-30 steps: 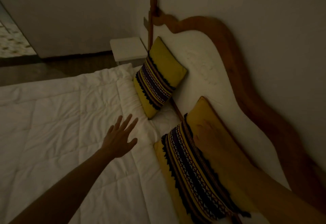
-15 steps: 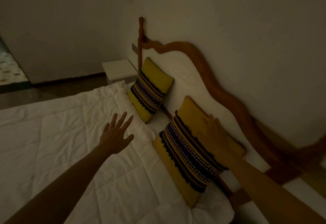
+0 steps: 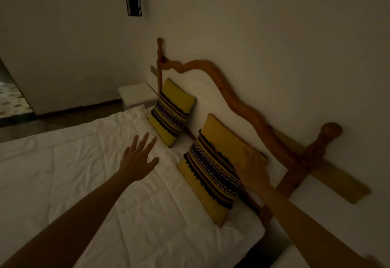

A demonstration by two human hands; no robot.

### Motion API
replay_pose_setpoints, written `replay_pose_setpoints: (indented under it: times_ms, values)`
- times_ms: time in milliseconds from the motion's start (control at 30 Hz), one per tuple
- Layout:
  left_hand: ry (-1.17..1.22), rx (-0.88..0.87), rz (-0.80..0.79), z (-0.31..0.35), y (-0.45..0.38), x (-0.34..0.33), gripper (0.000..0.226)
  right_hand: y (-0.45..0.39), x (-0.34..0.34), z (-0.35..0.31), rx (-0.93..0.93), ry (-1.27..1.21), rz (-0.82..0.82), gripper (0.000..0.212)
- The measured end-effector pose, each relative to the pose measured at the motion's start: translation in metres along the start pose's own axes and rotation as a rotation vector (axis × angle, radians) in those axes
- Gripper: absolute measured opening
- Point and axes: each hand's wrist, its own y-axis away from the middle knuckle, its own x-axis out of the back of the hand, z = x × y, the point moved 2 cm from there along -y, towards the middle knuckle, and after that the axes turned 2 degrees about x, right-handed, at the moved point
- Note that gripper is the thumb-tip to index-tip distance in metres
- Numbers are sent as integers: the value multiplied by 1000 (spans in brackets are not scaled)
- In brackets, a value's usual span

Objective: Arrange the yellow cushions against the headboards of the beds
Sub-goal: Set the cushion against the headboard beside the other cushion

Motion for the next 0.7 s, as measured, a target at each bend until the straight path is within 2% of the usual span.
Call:
replay_pose_setpoints:
  times_ms: [300, 433, 567, 700]
  values:
    - [50, -28, -119, 34, 44, -57, 83, 51, -44, 53, -201, -285, -145, 77]
    - [93, -37, -152, 41, 16, -84, 84, 28, -59, 69, -289, -481, -131, 69]
    - [195, -50, -244, 51, -26, -123, 87, -14, -83, 88, -524, -654, -142, 78]
    - [375, -42, -346, 71, -77, -169, 93, -77, -106, 112, -688, -895, -65, 63]
